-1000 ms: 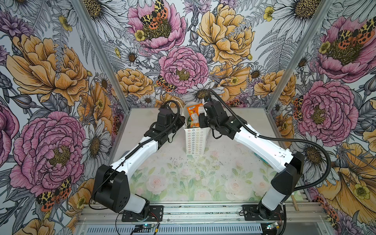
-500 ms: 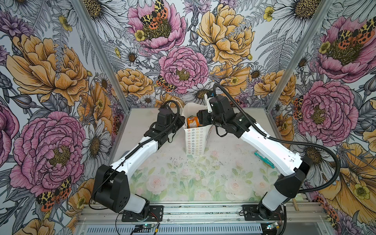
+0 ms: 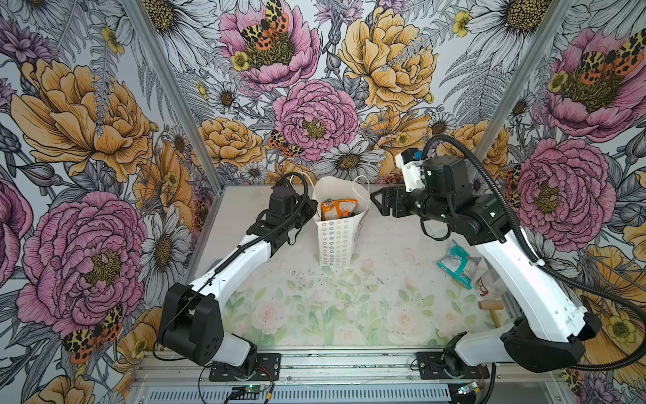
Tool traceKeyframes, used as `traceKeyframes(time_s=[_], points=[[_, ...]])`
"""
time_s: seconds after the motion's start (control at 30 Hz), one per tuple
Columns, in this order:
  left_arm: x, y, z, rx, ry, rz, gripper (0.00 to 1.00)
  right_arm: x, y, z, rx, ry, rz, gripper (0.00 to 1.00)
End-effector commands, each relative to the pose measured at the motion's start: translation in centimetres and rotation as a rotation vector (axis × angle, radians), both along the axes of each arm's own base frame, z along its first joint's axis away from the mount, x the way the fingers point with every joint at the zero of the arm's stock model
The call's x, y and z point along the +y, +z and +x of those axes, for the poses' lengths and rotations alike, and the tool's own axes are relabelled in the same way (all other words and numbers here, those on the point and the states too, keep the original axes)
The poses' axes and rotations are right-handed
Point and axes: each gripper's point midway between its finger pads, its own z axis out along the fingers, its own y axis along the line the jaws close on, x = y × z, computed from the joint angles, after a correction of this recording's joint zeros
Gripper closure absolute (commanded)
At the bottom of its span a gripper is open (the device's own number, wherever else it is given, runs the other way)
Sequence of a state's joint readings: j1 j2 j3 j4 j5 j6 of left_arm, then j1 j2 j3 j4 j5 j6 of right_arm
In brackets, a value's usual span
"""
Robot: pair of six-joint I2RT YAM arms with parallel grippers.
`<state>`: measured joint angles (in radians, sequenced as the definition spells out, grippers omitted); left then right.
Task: Place the snacks into the paper bag
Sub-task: Move the snack to the middle-right of the table.
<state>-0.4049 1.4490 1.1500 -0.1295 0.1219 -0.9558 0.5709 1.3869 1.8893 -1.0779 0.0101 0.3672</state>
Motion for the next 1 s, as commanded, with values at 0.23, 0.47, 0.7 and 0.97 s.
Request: traceKeyframes(time_s=[0.23, 0.47, 0.7, 0.97], points=[[-0.2, 1.1, 0.1, -0.032, -0.015, -0.04, 1.0, -13.0, -10.2, -1.8, 0.328, -0.316, -0.291, 0.0], [-0.4, 1.0, 0.0, -0.032, -0.022, -0.049, 1.0, -19.3, -19.1, -0.9, 0.572, -0.507, -0.317, 0.0], [-0.2, 1.1, 0.0, -0.034, -0.017, -0.055, 1.0, -21.6, -24.0, -0.3, 0.65, -0.612, -0.23, 0.0], [0.1, 0.9, -0.1, -0.03, -0.013, -0.054, 1.0, -22.9, -28.1, 0.0, 0.724, -0.669, -0.177, 0.0]])
